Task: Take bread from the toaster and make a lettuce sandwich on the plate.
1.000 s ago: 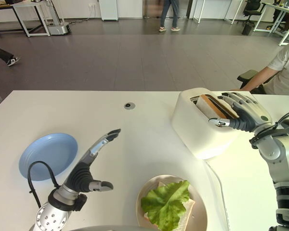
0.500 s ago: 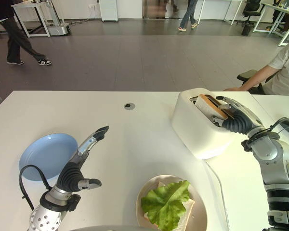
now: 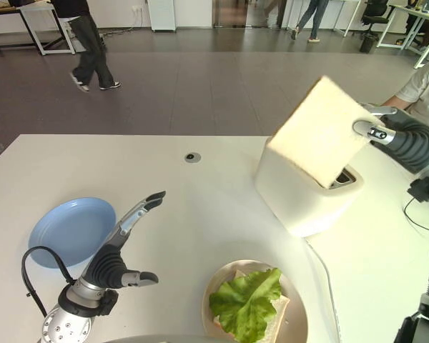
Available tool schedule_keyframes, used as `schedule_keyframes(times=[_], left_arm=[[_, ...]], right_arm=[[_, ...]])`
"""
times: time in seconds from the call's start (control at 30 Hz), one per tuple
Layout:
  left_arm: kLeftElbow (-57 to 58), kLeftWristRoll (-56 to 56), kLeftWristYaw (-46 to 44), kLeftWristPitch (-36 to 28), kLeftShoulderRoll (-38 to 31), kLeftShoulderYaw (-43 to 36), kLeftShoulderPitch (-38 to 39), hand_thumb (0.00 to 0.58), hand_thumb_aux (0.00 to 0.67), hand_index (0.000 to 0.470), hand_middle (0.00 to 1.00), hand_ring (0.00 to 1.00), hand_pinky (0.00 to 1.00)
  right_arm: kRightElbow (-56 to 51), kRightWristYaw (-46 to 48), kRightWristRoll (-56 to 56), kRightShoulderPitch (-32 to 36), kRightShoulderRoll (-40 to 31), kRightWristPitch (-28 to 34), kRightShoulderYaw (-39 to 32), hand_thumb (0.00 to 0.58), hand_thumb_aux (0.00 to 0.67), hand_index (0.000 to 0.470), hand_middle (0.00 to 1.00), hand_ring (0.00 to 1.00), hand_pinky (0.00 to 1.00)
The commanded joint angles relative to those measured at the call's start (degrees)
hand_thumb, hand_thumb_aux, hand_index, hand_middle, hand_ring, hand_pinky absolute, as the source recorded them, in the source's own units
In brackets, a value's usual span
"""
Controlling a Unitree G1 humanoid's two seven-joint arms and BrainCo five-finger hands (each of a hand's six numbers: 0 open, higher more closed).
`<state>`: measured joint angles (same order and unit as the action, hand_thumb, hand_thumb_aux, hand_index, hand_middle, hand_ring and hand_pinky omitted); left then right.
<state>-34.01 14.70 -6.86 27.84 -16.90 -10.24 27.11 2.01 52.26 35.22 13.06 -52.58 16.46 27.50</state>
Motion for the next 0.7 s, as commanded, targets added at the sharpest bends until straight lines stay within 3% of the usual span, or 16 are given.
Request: schedule_keyframes(times=[0.03,0.13,0.37,0.5,0.7], left_arm=[[-2.59,1.68,-1.64,1.14,-1.52,1.15,-0.22,0.0,0.0,0.0,0.0,0.0,0.0],[-5.26,3.87,-3.2,2.54,-2.62,0.76,-0.13,0.0,0.0,0.0,0.0,0.0,0.0],[-9.12,7.46,-7.27,4.19,-4.6,-2.4,0.82,0.0,0.0,0.0,0.0,0.0,0.0],[-7.61,10.86,-9.33,4.32,-4.62,-8.4,0.52,0.0,0.0,0.0,0.0,0.0,0.0],[-0.97,22.11,-13.48,3.51,-4.7,-19.74,-2.24,0.0,0.0,0.0,0.0,0.0,0.0]], right_arm=[[2.51,9.1,5.52,-2.7,-2.21,4.13,0.39,0.58,0.67,0.47,0.0,0.0,0.0],[7.11,15.16,4.24,-7.74,-1.93,1.64,-1.52,0.58,0.67,0.47,0.0,0.0,0.0],[12.06,21.52,-9.94,-21.41,2.24,-14.66,-14.39,0.58,0.67,0.47,0.0,0.0,0.0],[9.88,19.35,-16.58,-23.25,2.98,-19.67,-17.95,0.58,0.67,0.47,0.0,0.0,0.0],[8.76,15.82,-21.79,-24.32,3.96,-22.2,-22.28,0.58,0.67,0.47,0.0,0.0,0.0]])
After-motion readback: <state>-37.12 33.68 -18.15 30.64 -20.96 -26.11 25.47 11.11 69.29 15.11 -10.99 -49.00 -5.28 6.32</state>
